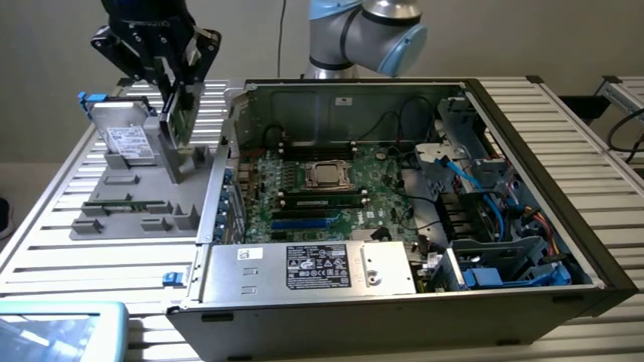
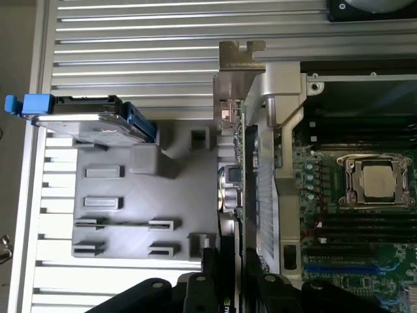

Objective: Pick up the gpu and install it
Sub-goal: 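Pick up the gpu and move the gpu toward the slot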

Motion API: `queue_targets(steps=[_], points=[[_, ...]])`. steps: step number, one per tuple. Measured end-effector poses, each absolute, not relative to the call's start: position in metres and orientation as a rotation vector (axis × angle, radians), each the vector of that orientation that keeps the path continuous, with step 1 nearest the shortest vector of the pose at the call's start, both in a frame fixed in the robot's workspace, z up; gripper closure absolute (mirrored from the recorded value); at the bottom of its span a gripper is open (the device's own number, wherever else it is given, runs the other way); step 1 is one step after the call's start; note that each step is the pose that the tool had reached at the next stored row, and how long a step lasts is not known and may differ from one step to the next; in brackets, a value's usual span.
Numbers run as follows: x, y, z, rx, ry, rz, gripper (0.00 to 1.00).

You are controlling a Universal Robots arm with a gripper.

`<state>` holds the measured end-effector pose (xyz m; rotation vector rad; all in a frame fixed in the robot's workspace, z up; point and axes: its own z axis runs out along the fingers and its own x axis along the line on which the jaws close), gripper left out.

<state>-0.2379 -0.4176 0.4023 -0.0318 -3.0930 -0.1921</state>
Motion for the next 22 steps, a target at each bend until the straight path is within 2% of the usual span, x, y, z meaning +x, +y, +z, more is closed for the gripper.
queue_targets(steps=[10,22], points=[[-0.202,-0.436,0.437,-0.034,-3.068,-0.19,0.72],[-0.148,-0.446,0.442,-0.036,-3.05,-0.188,0.72]])
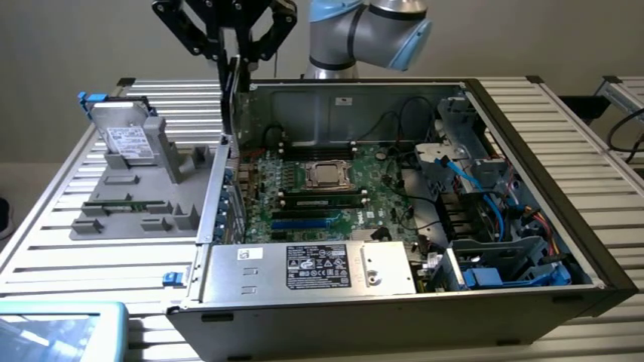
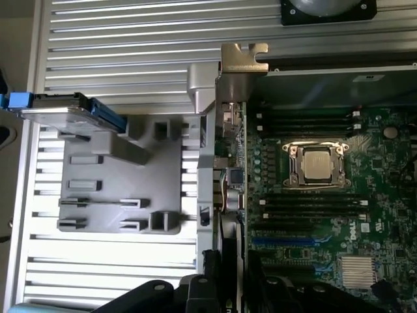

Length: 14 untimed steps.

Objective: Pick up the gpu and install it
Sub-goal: 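Pick up the gpu and move the gpu toward the slot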

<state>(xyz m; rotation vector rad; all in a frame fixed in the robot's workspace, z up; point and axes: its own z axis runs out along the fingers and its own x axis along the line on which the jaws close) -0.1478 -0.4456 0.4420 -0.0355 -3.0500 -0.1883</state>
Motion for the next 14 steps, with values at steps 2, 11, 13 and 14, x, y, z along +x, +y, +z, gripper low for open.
queue_targets(steps=[2,11,13,14], points=[[-0.139,-0.446,0.441,-0.035,-3.05,-0.188,0.72],[-0.099,-0.447,0.431,-0.036,-3.05,-0.183,0.72],[-0.09,-0.447,0.427,-0.036,-3.05,-0.183,0.72],[-0.085,-0.447,0.425,-0.036,-3.05,-0.182,0.72]])
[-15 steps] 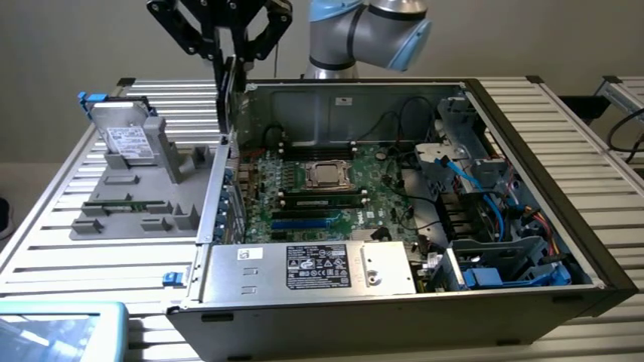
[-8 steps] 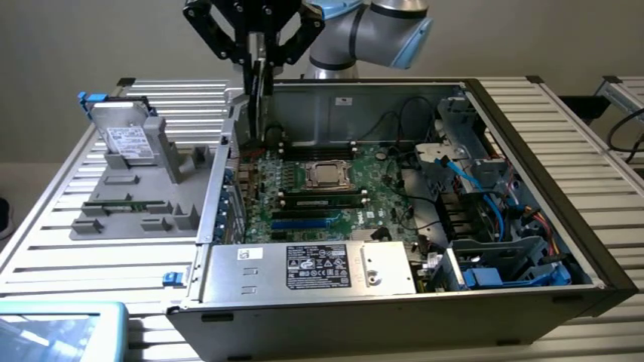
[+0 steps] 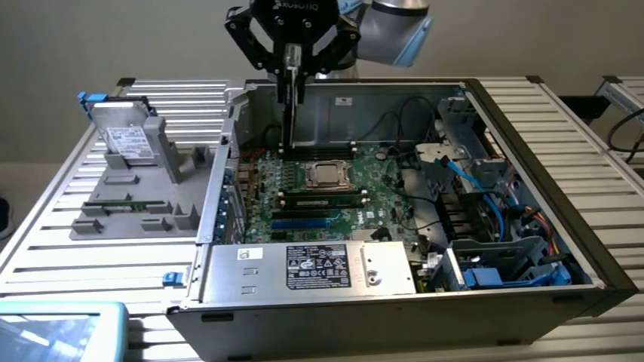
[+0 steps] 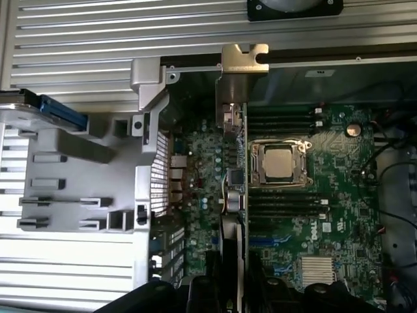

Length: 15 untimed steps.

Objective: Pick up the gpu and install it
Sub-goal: 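Pick up the gpu and move the gpu toward the slot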

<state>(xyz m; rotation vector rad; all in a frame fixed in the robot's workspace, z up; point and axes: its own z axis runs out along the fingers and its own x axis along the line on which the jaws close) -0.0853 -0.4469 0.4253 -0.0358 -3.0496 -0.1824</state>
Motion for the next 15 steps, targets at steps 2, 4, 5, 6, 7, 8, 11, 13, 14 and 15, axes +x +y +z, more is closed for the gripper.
queue_targets(steps=[2,4,5,6,7,8,11,13,14,15], points=[[-0.076,-0.447,0.422,-0.036,-3.05,-0.182,0.72],[-0.067,-0.447,0.418,-0.036,-3.05,-0.182,0.72],[-0.063,-0.447,0.416,-0.036,-3.05,-0.182,0.72],[-0.058,-0.447,0.414,-0.036,-3.05,-0.182,0.72],[-0.054,-0.447,0.413,-0.036,-3.05,-0.183,0.72],[-0.049,-0.447,0.411,-0.036,-3.05,-0.183,0.72],[-0.036,-0.447,0.405,-0.036,-3.05,-0.182,0.72],[-0.031,-0.447,0.402,-0.036,-3.05,-0.182,0.72],[-0.03,-0.447,0.4,-0.036,-3.05,-0.182,0.72],[-0.029,-0.446,0.398,-0.036,-3.05,-0.182,0.72]])
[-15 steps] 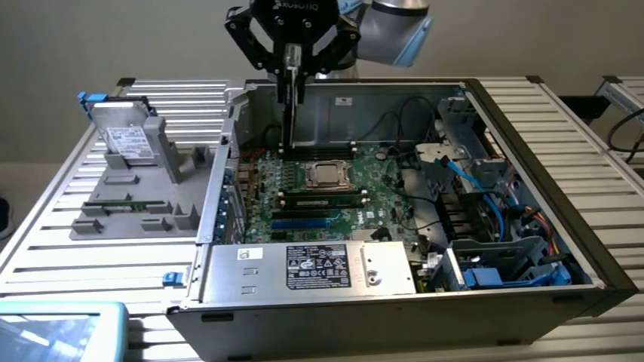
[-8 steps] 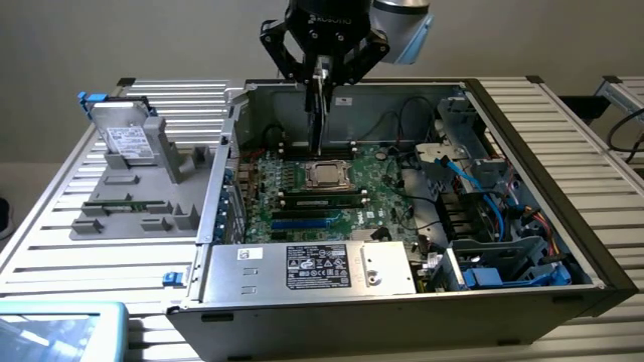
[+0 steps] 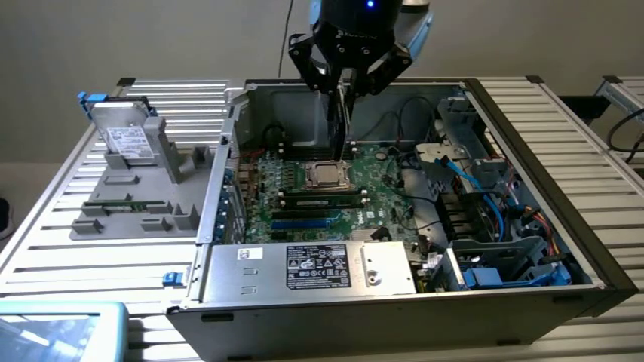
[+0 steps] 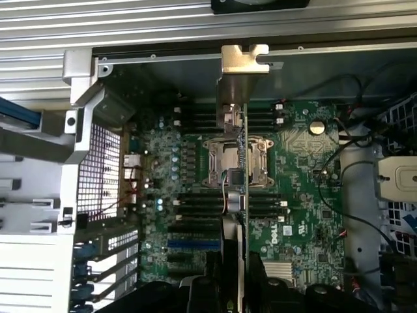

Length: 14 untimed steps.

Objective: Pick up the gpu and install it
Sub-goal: 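Pick up the gpu and move the gpu toward the slot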

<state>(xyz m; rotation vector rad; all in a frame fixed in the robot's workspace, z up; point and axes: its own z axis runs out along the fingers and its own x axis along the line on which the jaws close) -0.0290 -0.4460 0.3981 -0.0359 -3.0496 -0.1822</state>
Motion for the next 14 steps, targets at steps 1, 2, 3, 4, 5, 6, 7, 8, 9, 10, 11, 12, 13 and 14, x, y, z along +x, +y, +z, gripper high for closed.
queue_targets(steps=[1,2,3,4,5,6,7,8,9,10,11,12,13,14], points=[[-0.029,-0.445,0.396,-0.036,-3.05,-0.182,0.72],[-0.028,-0.444,0.394,-0.036,-3.05,-0.182,0.72],[-0.028,-0.442,0.393,-0.036,-3.05,-0.182,0.72],[-0.027,-0.441,0.391,-0.036,-3.05,-0.182,0.72],[-0.027,-0.439,0.389,-0.036,-3.05,-0.182,0.72],[-0.026,-0.438,0.387,-0.036,-3.05,-0.182,0.72],[-0.025,-0.436,0.385,-0.036,-3.05,-0.182,0.72],[-0.025,-0.434,0.383,-0.036,-3.05,-0.182,0.72],[-0.024,-0.433,0.382,-0.036,-3.05,-0.182,0.72],[-0.023,-0.432,0.38,-0.036,-3.05,-0.182,0.72],[-0.022,-0.43,0.378,-0.036,-3.05,-0.182,0.72],[-0.022,-0.429,0.376,-0.036,-3.05,-0.182,0.72],[-0.022,-0.429,0.375,-0.036,-3.05,-0.181,0.72],[-0.022,-0.429,0.375,-0.036,-3.05,-0.181,0.72]])
